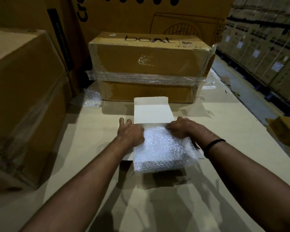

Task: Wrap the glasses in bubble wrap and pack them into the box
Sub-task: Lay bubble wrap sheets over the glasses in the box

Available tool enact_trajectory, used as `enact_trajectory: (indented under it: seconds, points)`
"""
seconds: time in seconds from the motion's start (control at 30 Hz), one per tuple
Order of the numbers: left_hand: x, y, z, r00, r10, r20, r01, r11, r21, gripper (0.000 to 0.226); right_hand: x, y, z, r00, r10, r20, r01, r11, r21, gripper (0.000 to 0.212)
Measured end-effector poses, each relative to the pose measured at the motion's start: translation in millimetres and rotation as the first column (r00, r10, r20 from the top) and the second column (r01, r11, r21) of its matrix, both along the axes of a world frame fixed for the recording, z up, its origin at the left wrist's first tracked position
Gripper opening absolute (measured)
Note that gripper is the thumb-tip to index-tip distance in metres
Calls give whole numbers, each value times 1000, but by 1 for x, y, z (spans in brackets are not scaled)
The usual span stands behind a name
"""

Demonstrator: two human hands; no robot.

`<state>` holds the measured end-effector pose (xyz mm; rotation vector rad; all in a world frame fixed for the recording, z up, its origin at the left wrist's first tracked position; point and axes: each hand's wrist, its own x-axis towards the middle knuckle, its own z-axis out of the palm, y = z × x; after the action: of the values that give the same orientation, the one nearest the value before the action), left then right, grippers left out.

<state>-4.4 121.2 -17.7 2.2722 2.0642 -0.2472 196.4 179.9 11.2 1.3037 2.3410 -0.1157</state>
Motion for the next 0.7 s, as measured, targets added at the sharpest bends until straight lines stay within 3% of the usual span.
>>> enact_trajectory:
  seconds: [0.07,0.2,0.33,0.43,0.53,0.6,0.7]
  points:
    - [-2,-1,3,1000,-4,22,3,999,38,30,5,8,5,995,-52,-84,46,996,-81,39]
    - [-6,-1,4,987,-1,159,-38,971,238,37,23,20,7,963,-123,-241,139,989,48,39]
    - [2,1,-7,988,7,155,-15,999,51,38,8,8,-6,998,-61,-6,61,998,-15,35]
    - [8,7,-9,983,53,175,-46,998,-44,42,1,12,-14,998,-62,12,62,998,-8,33]
    - [4,11,-6,963,96,253,-60,987,-147,44,0,15,-10,997,-71,3,71,993,-97,32]
    - [-3,12,-5,943,77,325,-64,997,-51,40,8,17,-1,996,-49,-80,44,998,-54,33]
    - [-16,9,-1,921,45,387,-154,955,254,24,22,12,13,979,-21,-203,45,992,116,26]
